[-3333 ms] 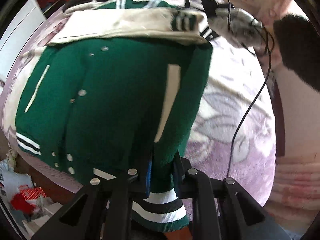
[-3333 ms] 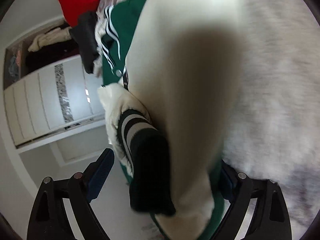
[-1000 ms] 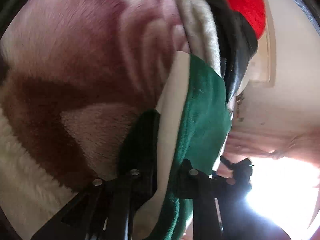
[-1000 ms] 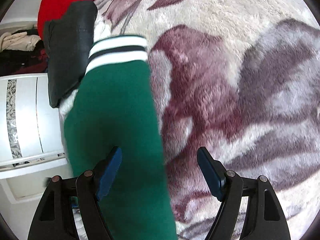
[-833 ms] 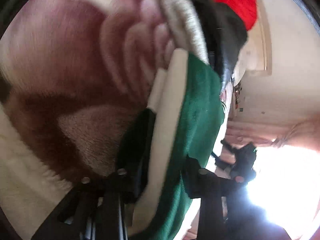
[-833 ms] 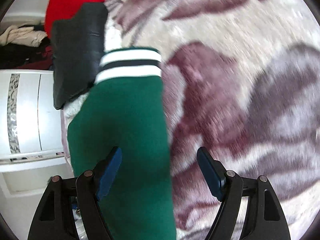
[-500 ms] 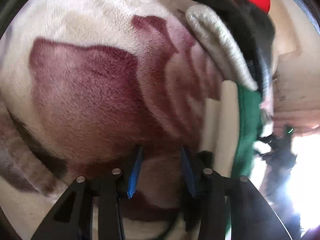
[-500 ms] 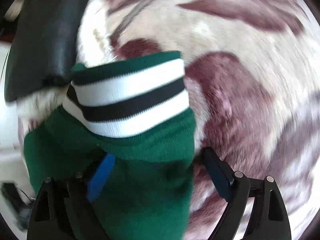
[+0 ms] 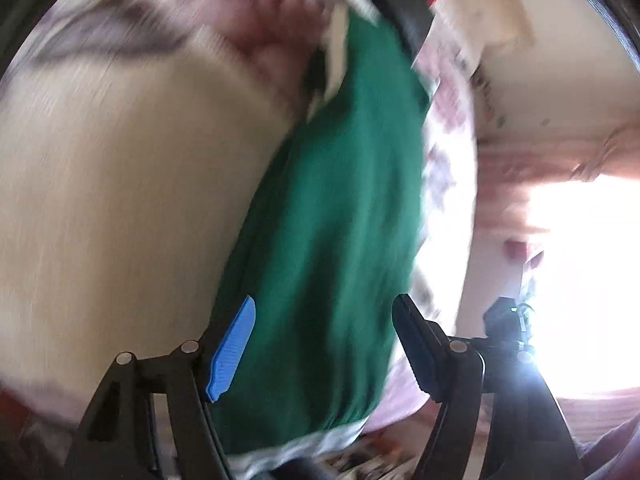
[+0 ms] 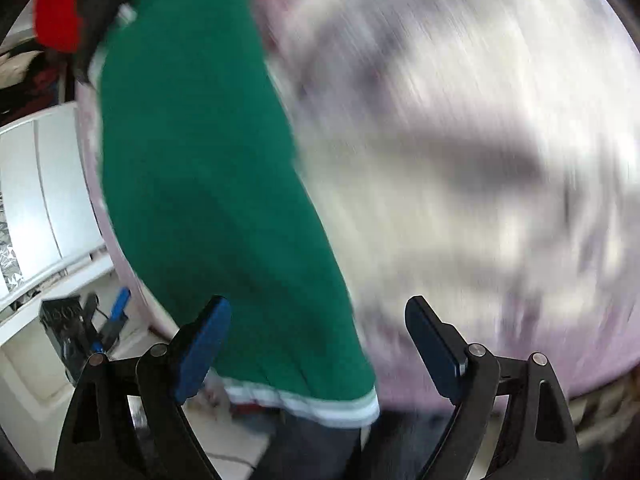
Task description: Fold large clothes
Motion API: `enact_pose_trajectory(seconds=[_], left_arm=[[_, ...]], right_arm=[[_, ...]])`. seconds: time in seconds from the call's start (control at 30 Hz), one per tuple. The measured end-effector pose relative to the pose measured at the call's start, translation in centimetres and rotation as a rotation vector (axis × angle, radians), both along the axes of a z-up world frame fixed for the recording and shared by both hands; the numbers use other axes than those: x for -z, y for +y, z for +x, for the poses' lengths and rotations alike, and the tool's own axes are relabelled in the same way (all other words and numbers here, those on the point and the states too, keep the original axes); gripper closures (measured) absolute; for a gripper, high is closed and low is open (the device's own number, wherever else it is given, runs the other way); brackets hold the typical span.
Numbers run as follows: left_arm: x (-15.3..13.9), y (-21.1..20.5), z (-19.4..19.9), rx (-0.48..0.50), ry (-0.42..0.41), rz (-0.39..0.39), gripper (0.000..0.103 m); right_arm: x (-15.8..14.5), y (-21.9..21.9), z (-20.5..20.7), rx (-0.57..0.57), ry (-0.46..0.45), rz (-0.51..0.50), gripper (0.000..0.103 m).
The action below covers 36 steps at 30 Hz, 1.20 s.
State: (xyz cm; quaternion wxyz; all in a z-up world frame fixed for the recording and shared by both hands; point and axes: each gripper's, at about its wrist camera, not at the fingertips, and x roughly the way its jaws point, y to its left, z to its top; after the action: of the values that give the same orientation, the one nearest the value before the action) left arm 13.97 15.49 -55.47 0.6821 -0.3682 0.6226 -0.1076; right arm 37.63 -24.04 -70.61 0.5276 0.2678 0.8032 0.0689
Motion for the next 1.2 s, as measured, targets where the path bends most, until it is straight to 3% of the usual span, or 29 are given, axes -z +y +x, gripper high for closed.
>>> enact_pose_trajectory(seconds=[0.03,0.13,0.27,0.33,0.37,0.4,0.47,0.57,0.7,0.73,0.77,0.8,0.87,0.9,1.07,1.17,1.2], left_arm=[[0.6,-0.8,-1.9,0.017,0.046,0.032,0.034],[1.8,-2.2,-6.8,0.031,0.153,0.084,0.034],[1.7,-3.5,-10.8,0.046,0.178,0.157,0.037],[1.0,-3.8,-11.4,0.042,0.142,0.226,0.09],[1.2,-3.6,-11.7,0.034,0.135,0.238,0.091],[0.7,-3.0,-11.9,0.0,0.109,0.228,0.096],[-0.2,-2.0,-13.5,-0.018,0.081,0.228,0.098],[1.8,0.9,-17.1,0.009,0.116,0.251,0.098],[1.5,2.3,-17.3,-0.028,0.124,0.161,0.095],[0.7,2.9,-17.3,-0.032,0.117,0.148,0.095],[0.1,3.5,-17.3,-0.04,0.102,0.12,0.094],[-0.6,4.1,-17.3,-0.052,0.075,0.096,0.088],[-0.7,5.2,-17.8,-0.063,0.036,0.071,0.057],[-0.4,5.7,-17.6,-0.078,0.023,0.055,0.024],[5.3,4.1,-14.8,-0.109,0.012,-0.059,0.022],[7.0,3.0,-13.2,-0.083,-0.02,-0.044,0.022],[6.9,2.6,-13.0,-0.076,-0.045,-0.026,0.028]], right_arm=[[1.1,-0.2,-3.8,0.029,0.052,0.03,0.013],[3.6,-0.3,-10.0,0.087,0.122,0.093,0.013],[6.1,0.7,-15.8,0.101,0.135,0.152,0.013],[7.2,1.7,-17.0,0.119,0.123,0.194,0.023],[7.5,2.1,-17.4,0.137,0.097,0.217,0.063],[7.7,2.3,-17.5,0.151,0.077,0.221,0.096],[6.9,2.2,-17.8,0.184,0.044,0.192,0.097],[6.2,2.4,-18.4,0.16,0.008,0.117,0.097],[7.9,3.0,-18.1,0.143,0.058,0.133,0.095],[7.6,3.2,-17.6,0.122,0.059,0.165,0.09],[7.0,3.2,-17.1,0.099,0.05,0.187,0.079],[6.4,2.8,-16.4,0.085,0.034,0.196,0.059],[5.2,1.8,-15.8,0.081,-0.028,0.237,0.028],[5.2,1.3,-15.5,0.094,-0.053,0.257,0.026],[9.2,1.1,-14.5,0.157,-0.094,0.389,0.026],[12.9,2.5,-13.7,0.186,-0.082,0.471,0.024],[13.6,3.3,-13.8,0.181,-0.083,0.475,0.022]])
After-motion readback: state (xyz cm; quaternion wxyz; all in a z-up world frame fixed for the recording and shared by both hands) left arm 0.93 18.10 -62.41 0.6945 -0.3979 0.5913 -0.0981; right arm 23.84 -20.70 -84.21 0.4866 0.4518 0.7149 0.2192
